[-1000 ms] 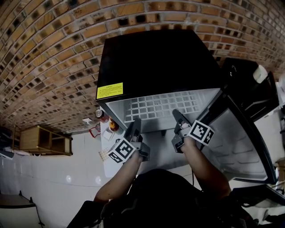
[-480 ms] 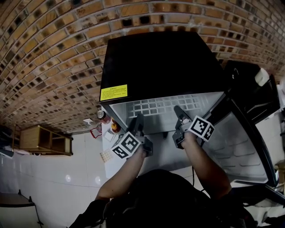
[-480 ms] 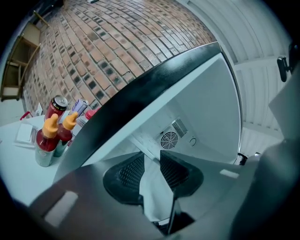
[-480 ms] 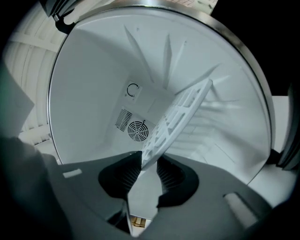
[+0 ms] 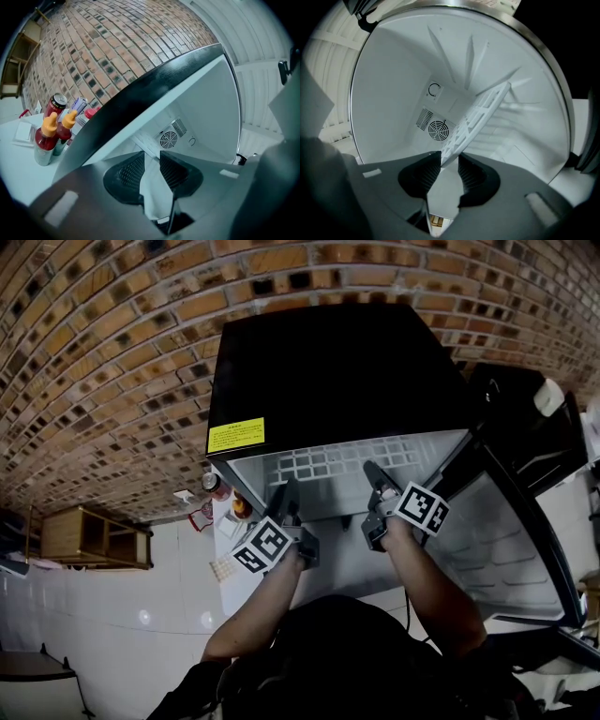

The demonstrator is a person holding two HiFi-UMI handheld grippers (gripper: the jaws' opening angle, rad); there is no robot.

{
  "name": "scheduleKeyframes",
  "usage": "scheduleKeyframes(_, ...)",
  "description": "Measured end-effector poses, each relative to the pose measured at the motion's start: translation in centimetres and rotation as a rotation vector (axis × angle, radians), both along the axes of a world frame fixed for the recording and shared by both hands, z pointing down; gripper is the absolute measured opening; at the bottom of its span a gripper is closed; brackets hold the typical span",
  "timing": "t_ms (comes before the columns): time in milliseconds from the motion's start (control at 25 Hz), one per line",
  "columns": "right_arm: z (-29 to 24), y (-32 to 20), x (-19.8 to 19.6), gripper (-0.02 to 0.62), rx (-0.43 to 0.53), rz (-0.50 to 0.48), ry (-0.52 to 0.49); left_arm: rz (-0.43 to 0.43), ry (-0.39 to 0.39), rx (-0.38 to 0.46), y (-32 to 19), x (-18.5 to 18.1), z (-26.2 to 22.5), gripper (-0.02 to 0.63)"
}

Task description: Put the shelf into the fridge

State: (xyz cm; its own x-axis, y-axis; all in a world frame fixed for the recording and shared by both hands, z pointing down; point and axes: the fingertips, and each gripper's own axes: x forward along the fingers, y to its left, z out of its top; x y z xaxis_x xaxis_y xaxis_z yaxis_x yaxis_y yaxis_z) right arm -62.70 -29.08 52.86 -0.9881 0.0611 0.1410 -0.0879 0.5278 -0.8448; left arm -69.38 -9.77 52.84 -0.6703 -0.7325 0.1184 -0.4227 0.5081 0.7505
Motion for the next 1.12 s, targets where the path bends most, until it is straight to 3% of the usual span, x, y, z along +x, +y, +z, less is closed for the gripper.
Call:
scheduleKeyframes(240,0.2,1.8,3.1,0.124,0.006,-0.042,0.004,0.066,-0.016,0.015,-0.3,3.1,-0.3,0.063)
scheduleKeyframes(360,-0.4,2.4,5.3,0.123,0.015,-0.056,-0.013,0.118,-0.141,-0.09,-0.4,5.4,-1.9,0.0)
scheduleKeyframes(480,-1.4,2.6,8.0,0.123,0.046,-0.062,-0.037,0.165,-0.213,-0.163,-0.4,8.0,-3.0,0.0)
scheduleKeyframes(840,-5.8,5.1,16.0,0.058,0.254,-0.131,-0.135,0.266,-0.312,-0.151,1.8,16.9,-5.4,0.0)
scheduleKeyframes(1120,-8.6,9.0,20.7,0.007,0.369,-0.228,-0.222,0.347,-0.456,-0.246,2.8,23.3,-7.7,0.0)
